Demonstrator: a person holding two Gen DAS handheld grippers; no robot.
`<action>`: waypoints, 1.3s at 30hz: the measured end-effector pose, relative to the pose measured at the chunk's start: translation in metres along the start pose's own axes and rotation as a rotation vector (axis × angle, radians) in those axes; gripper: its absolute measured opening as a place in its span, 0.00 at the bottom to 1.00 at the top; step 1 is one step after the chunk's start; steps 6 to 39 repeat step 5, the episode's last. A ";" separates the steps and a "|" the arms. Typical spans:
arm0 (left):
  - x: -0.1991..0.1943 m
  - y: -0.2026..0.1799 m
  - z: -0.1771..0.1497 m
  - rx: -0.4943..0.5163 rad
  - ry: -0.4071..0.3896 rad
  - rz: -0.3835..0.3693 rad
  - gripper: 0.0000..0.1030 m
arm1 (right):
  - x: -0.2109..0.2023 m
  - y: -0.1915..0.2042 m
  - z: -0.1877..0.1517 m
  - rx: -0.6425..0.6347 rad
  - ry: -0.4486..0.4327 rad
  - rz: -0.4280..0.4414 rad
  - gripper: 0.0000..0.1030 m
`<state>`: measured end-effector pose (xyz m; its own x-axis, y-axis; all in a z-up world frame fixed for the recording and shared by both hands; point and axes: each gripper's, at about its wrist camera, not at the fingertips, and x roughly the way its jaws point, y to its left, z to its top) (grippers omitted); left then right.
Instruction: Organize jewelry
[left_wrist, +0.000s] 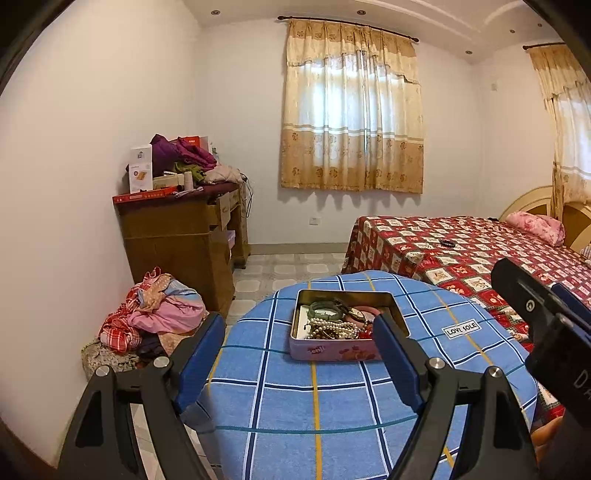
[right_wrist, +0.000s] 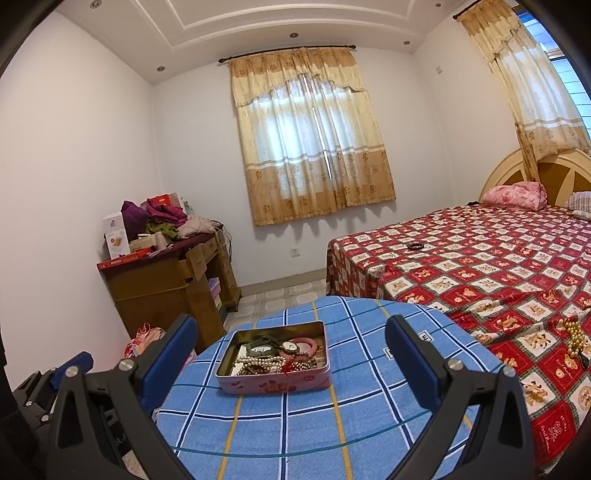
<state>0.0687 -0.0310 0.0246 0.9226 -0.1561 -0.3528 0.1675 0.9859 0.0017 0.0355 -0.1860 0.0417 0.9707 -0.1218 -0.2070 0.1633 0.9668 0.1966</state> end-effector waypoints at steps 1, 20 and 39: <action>0.000 0.000 0.000 0.002 0.003 0.005 0.80 | 0.000 0.000 0.000 -0.001 0.002 0.000 1.00; 0.002 0.000 -0.001 -0.004 0.014 0.008 0.80 | 0.002 0.000 -0.002 -0.001 0.008 -0.003 1.00; 0.002 0.000 -0.001 -0.004 0.014 0.008 0.80 | 0.002 0.000 -0.002 -0.001 0.008 -0.003 1.00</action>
